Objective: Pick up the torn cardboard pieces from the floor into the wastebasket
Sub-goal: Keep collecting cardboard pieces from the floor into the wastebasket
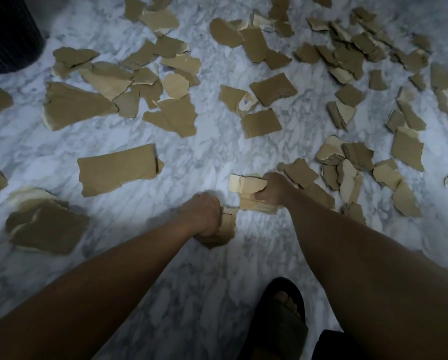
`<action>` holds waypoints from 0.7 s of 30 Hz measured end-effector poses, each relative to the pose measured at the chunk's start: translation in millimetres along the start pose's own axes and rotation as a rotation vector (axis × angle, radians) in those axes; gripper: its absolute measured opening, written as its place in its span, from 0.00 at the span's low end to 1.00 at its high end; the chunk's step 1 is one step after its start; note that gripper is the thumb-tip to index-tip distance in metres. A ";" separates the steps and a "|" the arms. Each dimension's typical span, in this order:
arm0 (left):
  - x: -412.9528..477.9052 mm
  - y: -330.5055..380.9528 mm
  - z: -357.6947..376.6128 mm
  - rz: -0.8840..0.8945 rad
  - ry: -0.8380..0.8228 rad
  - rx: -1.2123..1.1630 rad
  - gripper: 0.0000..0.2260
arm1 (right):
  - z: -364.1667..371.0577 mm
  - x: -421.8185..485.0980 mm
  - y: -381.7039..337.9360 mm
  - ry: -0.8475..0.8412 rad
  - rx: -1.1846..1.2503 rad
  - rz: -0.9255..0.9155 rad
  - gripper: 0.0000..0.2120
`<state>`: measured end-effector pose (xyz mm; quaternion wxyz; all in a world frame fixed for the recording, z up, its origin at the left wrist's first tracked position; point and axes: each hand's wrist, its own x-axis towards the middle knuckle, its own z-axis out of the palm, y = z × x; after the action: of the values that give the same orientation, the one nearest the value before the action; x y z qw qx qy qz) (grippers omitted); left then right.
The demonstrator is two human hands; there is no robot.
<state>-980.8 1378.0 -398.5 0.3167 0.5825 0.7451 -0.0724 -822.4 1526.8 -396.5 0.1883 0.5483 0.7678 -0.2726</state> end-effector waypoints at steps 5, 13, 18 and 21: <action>0.9 -1.3 -0.9 0.012 -0.053 -0.036 0.16 | -15.1 1.8 -8.0 0.050 0.018 -0.061 0.29; 12.5 -29.0 -32.0 -0.048 -0.111 -0.216 0.11 | -45.3 5.2 -28.2 0.008 0.349 -0.077 0.23; 19.7 -106.3 -92.9 -0.270 0.020 -0.235 0.19 | -38.3 12.5 -39.7 -0.063 0.498 -0.042 0.22; 16.6 -147.2 -100.6 -0.417 0.081 -0.055 0.31 | -38.0 10.8 -37.0 -0.025 0.609 0.010 0.20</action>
<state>-1156.4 1393.8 -366.8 0.2805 0.4095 0.8632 -0.0926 -860.5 1549.3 -365.2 0.0258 0.5800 0.6456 -0.4961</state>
